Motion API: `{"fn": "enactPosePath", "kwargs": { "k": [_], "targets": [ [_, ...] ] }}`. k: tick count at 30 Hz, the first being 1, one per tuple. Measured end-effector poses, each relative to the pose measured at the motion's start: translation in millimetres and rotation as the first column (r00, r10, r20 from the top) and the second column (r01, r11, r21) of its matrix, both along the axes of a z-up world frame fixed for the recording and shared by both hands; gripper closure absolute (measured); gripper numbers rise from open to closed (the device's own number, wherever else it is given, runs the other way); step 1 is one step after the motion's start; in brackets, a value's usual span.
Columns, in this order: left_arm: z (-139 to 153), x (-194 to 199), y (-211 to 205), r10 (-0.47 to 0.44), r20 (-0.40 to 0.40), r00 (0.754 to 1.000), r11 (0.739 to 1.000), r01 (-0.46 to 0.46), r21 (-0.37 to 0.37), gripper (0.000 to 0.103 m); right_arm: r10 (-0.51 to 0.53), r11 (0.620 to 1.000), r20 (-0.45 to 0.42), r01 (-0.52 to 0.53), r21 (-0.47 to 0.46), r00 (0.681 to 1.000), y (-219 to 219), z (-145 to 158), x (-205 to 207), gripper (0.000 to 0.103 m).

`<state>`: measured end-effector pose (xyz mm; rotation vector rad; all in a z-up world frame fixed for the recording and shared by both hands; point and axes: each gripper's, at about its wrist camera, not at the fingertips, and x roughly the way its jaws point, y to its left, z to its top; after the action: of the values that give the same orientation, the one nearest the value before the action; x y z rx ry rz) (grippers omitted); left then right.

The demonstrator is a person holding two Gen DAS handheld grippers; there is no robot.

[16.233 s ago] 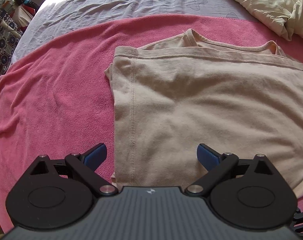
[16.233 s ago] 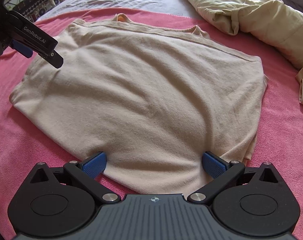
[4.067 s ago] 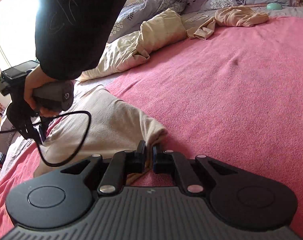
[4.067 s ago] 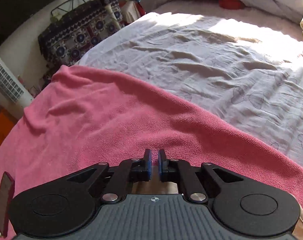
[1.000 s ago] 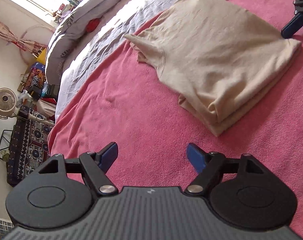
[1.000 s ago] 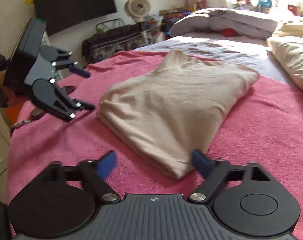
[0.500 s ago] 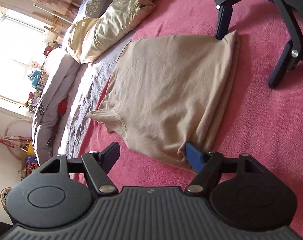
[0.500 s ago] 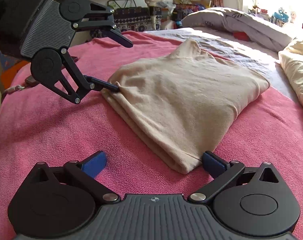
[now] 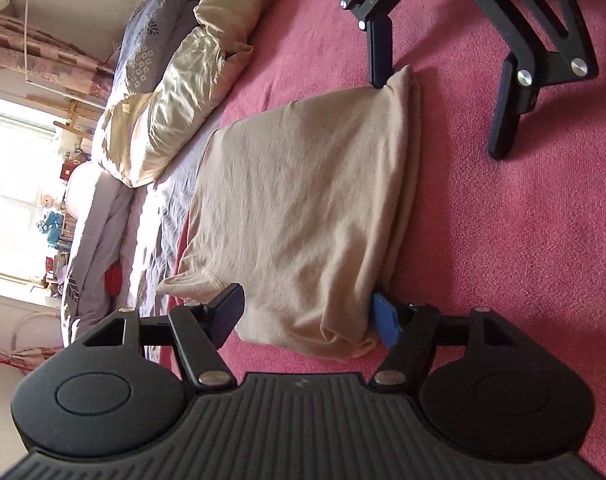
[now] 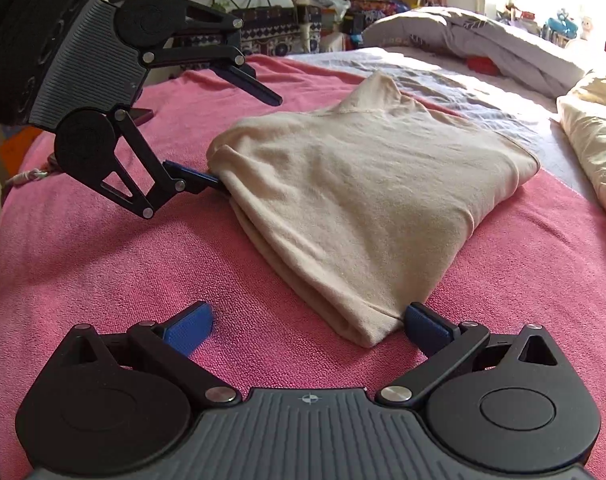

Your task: Fold clothes

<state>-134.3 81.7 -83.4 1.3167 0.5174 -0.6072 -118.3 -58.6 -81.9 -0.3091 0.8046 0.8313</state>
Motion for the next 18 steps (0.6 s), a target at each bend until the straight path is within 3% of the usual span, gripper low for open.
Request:
{"fn": "enactPosePath", "kwargs": {
  "k": [3,6,9,12,16,18],
  "targets": [
    [4,-5,2,-0.011,0.027,1.0,1.0,0.011,0.011,0.034,-0.025,0.999,-0.045,0.026,0.022,0.999,0,25,7,0.002],
    [11,-3,5,0.01,0.058,0.998,1.0,-0.011,0.016,0.034,-0.047,0.996,0.026,0.044,0.082,0.999,-8,47,8,0.002],
    [17,2,8,0.045,0.064,0.997,0.999,-0.046,0.024,0.034,-0.061,0.998,0.129,0.057,0.032,0.99,-4,53,12,0.002],
    [18,4,14,0.072,0.06,0.996,0.996,-0.075,0.05,0.034,-0.103,0.992,0.212,0.115,-0.047,0.972,3,43,22,0.0],
    [17,1,15,0.053,0.042,0.998,0.997,-0.056,0.055,0.034,-0.129,0.965,0.178,0.165,-0.205,0.976,12,7,36,0.0],
    [16,-3,10,0.011,0.027,1.0,0.999,-0.013,0.05,0.033,-0.175,0.968,0.156,0.198,-0.151,0.972,4,1,36,0.0]
  ]
}}
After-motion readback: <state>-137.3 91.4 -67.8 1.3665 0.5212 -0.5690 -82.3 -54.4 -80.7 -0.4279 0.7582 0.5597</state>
